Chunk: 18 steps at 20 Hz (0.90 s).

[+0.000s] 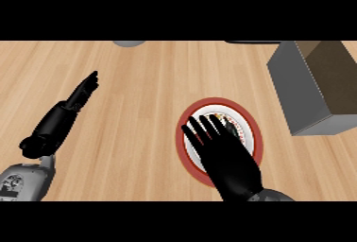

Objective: Pick the bell pepper from the plate and place it in the cardboard box

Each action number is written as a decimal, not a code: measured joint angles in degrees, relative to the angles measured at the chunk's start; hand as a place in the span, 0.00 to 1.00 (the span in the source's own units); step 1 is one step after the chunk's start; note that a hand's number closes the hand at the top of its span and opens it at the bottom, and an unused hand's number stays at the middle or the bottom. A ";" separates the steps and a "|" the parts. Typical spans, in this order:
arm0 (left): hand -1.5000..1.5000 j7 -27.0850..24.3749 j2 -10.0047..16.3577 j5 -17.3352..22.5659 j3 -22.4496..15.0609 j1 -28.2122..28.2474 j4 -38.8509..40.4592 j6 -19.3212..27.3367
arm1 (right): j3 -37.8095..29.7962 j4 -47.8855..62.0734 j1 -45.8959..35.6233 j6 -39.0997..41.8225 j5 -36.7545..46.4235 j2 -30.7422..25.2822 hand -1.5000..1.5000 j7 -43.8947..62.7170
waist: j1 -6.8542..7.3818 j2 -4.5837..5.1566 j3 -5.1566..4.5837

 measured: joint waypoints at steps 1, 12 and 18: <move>0.50 0.17 -0.48 -0.08 0.19 -0.37 0.10 -0.06 | -0.48 1.54 -0.58 -0.24 0.74 0.36 0.00 -0.55 | 0.01 0.00 0.00; 0.50 -1.11 -2.69 -2.56 3.01 -0.21 1.17 -2.72 | -4.50 10.95 -1.23 -2.88 6.65 3.98 0.00 -7.11 | 0.01 0.03 0.00; 0.50 -0.38 -3.93 -3.69 4.27 -1.00 1.43 -4.04 | -7.14 16.66 -1.91 -4.33 8.70 6.11 0.00 -11.46 | 0.00 0.04 0.01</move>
